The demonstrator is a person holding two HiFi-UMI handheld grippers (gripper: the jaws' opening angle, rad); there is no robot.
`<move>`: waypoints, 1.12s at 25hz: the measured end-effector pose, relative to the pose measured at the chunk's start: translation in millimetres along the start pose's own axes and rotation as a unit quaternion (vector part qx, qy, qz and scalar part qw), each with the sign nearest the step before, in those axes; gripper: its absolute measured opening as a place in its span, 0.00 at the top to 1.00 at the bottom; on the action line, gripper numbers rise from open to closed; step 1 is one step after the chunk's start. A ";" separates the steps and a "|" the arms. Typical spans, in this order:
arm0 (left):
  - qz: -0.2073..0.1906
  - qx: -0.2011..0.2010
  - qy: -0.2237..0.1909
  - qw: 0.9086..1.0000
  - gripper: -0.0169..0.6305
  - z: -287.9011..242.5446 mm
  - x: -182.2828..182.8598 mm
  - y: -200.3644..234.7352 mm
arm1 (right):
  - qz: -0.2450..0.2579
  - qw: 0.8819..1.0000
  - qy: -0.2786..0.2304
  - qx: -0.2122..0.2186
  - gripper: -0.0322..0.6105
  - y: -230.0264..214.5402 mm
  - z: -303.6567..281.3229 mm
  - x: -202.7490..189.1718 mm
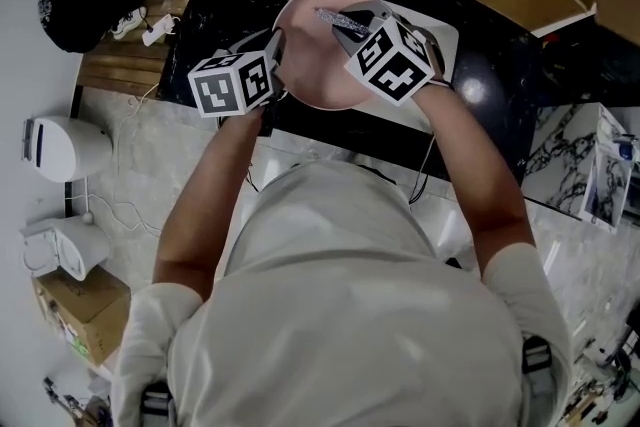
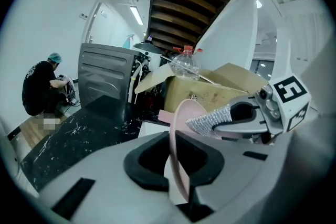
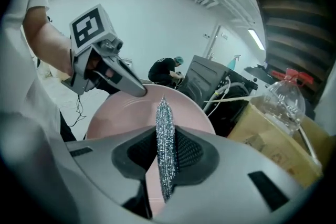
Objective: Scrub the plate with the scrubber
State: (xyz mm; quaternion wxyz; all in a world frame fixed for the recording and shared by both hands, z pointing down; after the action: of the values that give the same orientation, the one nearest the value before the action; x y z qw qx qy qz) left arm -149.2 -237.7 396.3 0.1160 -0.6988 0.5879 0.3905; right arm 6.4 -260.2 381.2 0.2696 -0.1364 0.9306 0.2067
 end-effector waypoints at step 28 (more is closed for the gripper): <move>0.014 -0.002 0.015 1.000 0.95 -11.1 -15.1 0.8 | 0.057 0.998 0.004 0.022 0.83 0.7 23.0 -16.3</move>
State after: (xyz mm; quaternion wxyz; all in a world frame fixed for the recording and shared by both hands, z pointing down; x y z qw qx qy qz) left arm -145.5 -233.7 414.3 0.1006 -0.6967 0.5987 0.3823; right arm 29.7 -246.7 372.9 0.2562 -0.0778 0.9424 0.2006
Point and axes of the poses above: the fingertips, and each gripper's own axes: z backward along the fingers, y to its left, x out of its top, the point moved 6 cm from there along z, backward along the fingers, and after that the axes turned 11 degrees about y, right-handed, at the moved point
